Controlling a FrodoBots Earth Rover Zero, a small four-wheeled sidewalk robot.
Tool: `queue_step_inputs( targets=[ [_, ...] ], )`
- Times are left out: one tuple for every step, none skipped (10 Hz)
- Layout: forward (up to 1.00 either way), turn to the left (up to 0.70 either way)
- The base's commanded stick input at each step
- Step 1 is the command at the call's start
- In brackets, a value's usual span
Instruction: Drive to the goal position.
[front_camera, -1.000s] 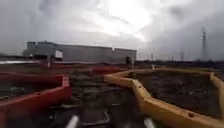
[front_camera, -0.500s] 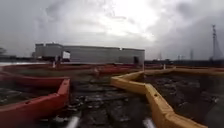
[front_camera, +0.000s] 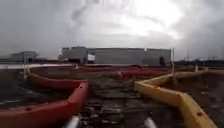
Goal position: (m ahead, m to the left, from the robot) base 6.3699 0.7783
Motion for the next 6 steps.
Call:
queue_step_inputs(
  targets=[
    [0.7, 0.08],
    [0.7, 0.24],
    [0.7, 0.35],
    [0.7, 0.34],
    [0.7, 0.34],
    [0.7, 0.12]
  ],
)
